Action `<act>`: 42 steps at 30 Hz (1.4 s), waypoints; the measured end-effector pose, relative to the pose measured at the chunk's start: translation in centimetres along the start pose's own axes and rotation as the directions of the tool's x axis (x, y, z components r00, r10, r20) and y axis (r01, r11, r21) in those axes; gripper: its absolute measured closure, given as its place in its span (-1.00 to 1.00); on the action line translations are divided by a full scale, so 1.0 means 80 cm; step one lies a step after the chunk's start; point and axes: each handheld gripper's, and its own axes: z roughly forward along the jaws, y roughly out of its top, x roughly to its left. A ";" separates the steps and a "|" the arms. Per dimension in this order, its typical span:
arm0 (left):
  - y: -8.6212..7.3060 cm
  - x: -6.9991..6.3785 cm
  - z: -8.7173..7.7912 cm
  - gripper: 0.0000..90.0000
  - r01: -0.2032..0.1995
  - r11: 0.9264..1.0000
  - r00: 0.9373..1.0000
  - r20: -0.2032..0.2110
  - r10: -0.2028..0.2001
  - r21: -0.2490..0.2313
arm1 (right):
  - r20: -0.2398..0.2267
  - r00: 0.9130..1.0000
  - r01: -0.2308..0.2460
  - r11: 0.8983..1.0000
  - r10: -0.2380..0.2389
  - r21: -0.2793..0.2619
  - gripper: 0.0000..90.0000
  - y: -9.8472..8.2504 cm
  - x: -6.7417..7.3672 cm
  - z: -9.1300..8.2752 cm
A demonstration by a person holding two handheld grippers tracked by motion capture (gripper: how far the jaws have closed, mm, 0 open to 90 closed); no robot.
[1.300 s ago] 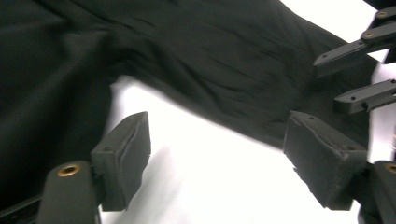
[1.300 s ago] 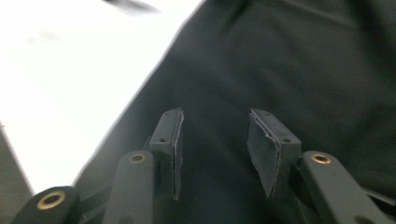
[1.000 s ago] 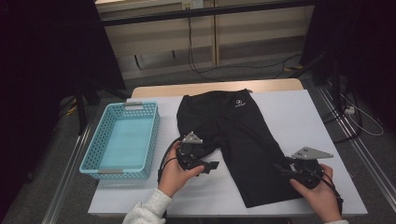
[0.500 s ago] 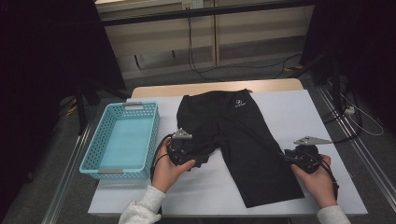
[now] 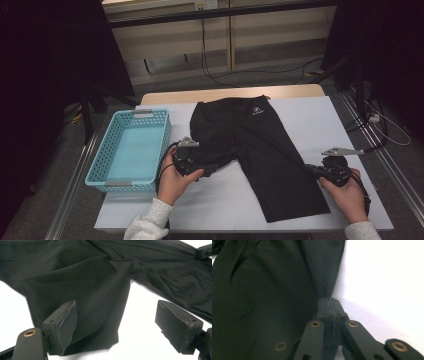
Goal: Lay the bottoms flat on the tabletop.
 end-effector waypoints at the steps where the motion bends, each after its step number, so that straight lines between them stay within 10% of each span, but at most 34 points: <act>1: 0.000 0.001 -0.001 -0.59 0.004 1.000 1.000 -0.001 -0.004 -0.008 | -0.002 1.000 -0.005 1.000 0.005 -0.002 0.99 -0.001 0.000 -0.001; 32: -0.009 0.022 -0.003 -0.64 0.061 0.998 0.992 -0.115 -0.057 0.030 | -0.015 1.000 0.017 1.000 -0.017 0.011 0.95 -0.008 0.007 -0.012; 42: -0.010 0.019 0.006 -0.65 0.055 0.998 0.994 -0.096 -0.051 0.042 | 0.060 0.998 -0.007 0.996 0.012 -0.084 0.26 0.036 -0.005 0.005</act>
